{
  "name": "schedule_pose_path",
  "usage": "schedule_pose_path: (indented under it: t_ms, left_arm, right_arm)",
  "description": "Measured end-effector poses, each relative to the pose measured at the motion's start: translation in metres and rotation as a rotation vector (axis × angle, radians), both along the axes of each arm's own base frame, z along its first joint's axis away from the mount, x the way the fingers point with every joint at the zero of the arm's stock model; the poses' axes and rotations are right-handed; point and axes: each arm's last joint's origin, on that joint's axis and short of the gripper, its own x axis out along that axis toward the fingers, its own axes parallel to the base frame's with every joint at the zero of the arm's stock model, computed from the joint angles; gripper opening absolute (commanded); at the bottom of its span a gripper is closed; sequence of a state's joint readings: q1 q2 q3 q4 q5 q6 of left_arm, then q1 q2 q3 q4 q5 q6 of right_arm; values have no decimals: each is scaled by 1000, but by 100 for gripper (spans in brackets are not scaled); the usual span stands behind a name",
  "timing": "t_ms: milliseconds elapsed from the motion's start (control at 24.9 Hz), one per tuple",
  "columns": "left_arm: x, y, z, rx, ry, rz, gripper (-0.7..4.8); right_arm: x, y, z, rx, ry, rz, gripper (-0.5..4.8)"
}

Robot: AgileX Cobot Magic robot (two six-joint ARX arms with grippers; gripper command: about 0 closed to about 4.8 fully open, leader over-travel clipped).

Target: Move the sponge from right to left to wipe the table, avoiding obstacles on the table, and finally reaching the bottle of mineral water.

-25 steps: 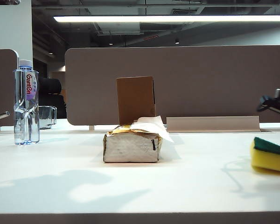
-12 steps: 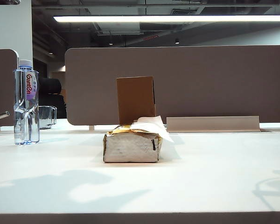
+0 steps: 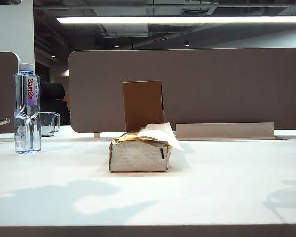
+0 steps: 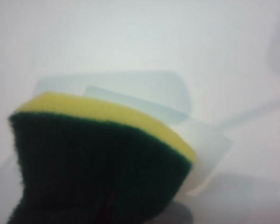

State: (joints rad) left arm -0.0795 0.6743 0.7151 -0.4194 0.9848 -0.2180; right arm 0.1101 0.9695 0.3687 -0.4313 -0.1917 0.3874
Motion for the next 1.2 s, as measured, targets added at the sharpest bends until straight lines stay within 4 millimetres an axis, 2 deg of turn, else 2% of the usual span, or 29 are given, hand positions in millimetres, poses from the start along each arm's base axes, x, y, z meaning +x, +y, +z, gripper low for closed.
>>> schedule_pose_path:
  t_ms: [401, 521, 882, 963, 1043, 1203]
  left_arm:
    - [0, 0, 0, 0, 1, 0, 434]
    - [0, 0, 0, 0, 1, 0, 434]
    - [0, 0, 0, 0, 0, 0, 434]
    - [0, 0, 0, 0, 0, 0, 434]
    - [0, 0, 0, 0, 0, 0, 434]
    - [0, 0, 0, 0, 1, 0, 434]
  right_arm:
    - [10, 49, -6, 19, -40, 69, -6]
    - [14, 69, -8, 51, -49, 103, -6]
    - [28, 118, -4, -5, -40, 198, -6]
    - [34, 135, -3, -9, -41, 225, -6]
    - [43, 160, -3, -10, -42, 270, -6]
    - [50, 199, -2, 13, -56, 335, -6]
